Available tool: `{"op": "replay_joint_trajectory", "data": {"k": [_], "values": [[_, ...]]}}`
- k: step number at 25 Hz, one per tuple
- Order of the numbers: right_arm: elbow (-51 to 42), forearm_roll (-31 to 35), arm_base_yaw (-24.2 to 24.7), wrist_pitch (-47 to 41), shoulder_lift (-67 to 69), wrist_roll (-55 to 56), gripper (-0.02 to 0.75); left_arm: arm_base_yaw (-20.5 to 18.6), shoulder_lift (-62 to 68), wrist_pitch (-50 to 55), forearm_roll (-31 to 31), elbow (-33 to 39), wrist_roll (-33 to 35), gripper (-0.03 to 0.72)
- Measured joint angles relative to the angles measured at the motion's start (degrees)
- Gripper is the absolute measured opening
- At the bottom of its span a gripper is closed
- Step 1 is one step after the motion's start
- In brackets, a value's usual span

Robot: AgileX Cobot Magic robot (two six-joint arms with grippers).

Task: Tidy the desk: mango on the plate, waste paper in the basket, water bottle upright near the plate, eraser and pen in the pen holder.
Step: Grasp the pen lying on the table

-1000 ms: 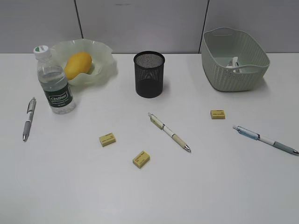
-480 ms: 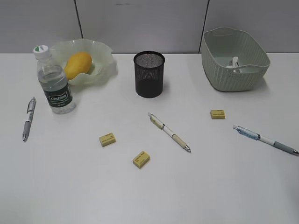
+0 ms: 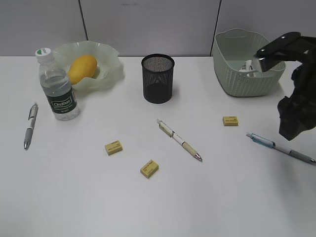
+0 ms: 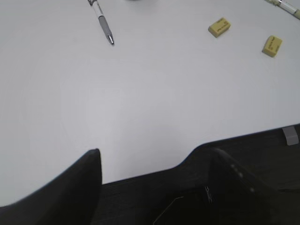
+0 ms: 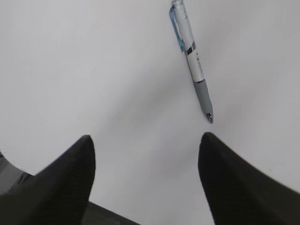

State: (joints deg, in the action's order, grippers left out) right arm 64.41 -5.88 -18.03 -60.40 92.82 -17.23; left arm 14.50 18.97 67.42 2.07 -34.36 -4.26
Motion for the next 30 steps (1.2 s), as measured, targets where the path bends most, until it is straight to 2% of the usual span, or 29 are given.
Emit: {"op": "replay_joint_trajectory", "data": {"k": [9,19,27,30], "values": [[2.9,-0.2,6.7,5.9,11.4,-6.3,0.543,0.0,0.0,0.5,0.2,1.4,0.0,0.540],[3.2,-0.5,6.9,11.7,19.9,-10.2,0.537,0.0,0.0,2.3,4.5,1.6,0.0,0.535],[3.2,-1.0,7.3,14.5,23.6,-10.2,0.489,0.0,0.0,2.3,4.7,1.6,0.0,0.533],[3.3,-1.1,7.6,15.0,25.0,-10.2,0.447,0.0,0.0,2.3,4.8,1.6,0.0,0.533]]}}
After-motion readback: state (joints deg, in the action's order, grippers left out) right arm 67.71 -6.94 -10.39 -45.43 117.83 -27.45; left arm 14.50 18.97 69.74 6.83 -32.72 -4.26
